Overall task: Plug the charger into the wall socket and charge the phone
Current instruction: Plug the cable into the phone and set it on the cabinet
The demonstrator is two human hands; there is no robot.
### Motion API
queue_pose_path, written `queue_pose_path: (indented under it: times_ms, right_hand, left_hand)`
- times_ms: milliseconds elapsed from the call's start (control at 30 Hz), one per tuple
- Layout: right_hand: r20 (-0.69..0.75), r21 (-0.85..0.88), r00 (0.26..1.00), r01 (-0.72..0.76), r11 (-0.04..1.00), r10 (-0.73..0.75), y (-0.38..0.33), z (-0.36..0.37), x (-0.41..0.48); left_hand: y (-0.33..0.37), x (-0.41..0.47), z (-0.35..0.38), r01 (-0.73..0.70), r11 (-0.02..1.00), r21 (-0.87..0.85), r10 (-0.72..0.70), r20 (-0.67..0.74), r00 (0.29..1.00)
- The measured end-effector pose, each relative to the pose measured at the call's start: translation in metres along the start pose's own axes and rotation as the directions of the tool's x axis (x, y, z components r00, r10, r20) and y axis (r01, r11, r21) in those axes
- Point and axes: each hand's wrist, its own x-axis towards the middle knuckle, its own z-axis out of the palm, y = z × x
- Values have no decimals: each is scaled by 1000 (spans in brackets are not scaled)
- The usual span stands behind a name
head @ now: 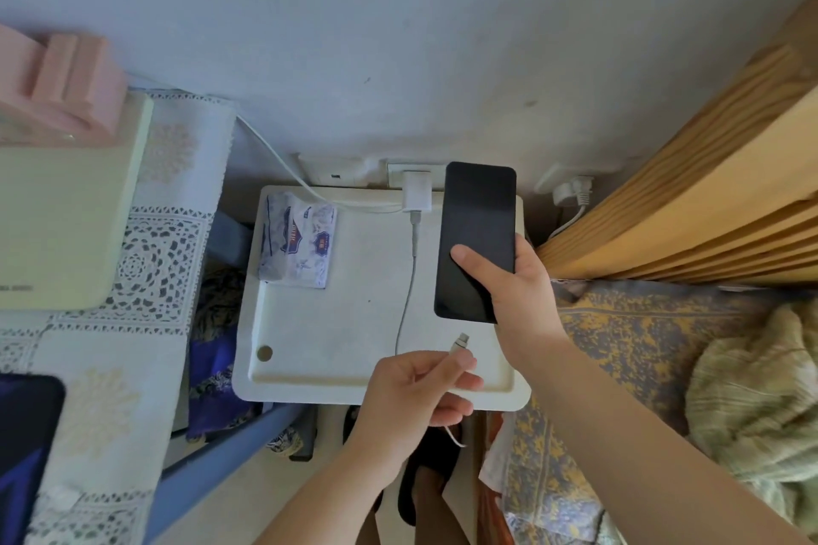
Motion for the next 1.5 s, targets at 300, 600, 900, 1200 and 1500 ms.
queue_pose_path:
  times_ms: [300, 600, 900, 1200, 1500]
  right_hand:
    - [-5, 48, 1000, -12, 999, 12, 3, -2, 0]
    - [-11, 80, 1000, -12, 997, 13, 11, 1, -2]
    - [-16, 67, 1000, -8, 998, 9, 14, 3, -3]
    - [-18, 62, 1000, 8, 998, -7, 15, 4, -2]
    - [-16, 25, 999, 37, 999, -37, 14, 4, -2]
  left_hand:
    - [7, 5, 10, 60, 971, -230, -64, -10, 998]
    - [9, 9, 17, 49, 965, -258, -58, -25, 998]
    - [1, 7, 17, 74, 960, -269, -80, -11, 997]
    - [3, 12, 15, 44, 957, -287, -56, -32, 998]
    - [4, 13, 15, 44, 961, -272, -58, -45, 997]
